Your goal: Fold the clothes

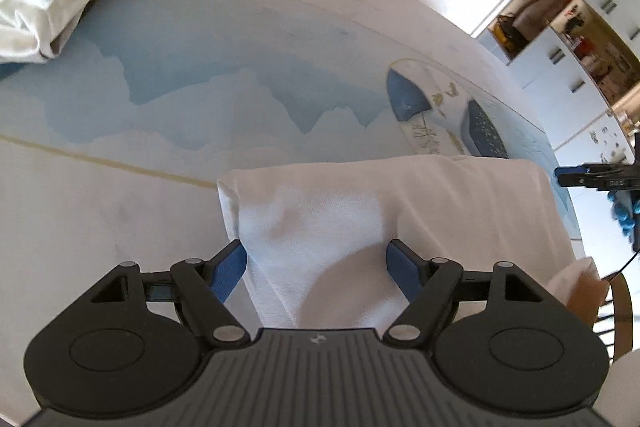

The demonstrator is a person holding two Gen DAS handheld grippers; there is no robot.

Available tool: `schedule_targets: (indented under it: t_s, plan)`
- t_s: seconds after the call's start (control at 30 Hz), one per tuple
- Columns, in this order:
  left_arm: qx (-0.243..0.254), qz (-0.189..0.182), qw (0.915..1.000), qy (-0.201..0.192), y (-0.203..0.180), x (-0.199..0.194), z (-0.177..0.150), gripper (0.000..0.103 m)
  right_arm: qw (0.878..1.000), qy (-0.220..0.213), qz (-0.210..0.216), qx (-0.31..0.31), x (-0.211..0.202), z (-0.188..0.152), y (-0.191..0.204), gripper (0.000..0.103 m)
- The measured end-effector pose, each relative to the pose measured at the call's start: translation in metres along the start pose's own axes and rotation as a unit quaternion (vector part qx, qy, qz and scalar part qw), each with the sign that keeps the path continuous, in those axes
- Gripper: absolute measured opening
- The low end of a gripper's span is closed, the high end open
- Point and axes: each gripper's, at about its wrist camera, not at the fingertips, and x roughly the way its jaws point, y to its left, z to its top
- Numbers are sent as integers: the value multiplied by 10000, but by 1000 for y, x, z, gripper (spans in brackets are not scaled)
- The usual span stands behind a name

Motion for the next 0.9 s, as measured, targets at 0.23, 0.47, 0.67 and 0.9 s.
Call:
schedule_targets:
  t_s: [0.23, 0.47, 0.67, 0.9]
  plan:
    - [-299, 31, 9995, -47, -8, 7, -4, 73, 9958, 282, 542, 689, 29, -5, 0, 103]
    - [-352, 308, 9984, -318, -18, 11, 7, 12, 9975, -191, 310, 609, 18, -9, 9, 103]
    - [-77, 388, 9944, -982, -31, 30, 77, 9, 9915, -1009, -355, 747, -8, 11, -13, 103]
    - [528, 423, 9939, -870, -66, 96, 146, 9, 9898, -906, -674, 874, 4, 19, -53, 103]
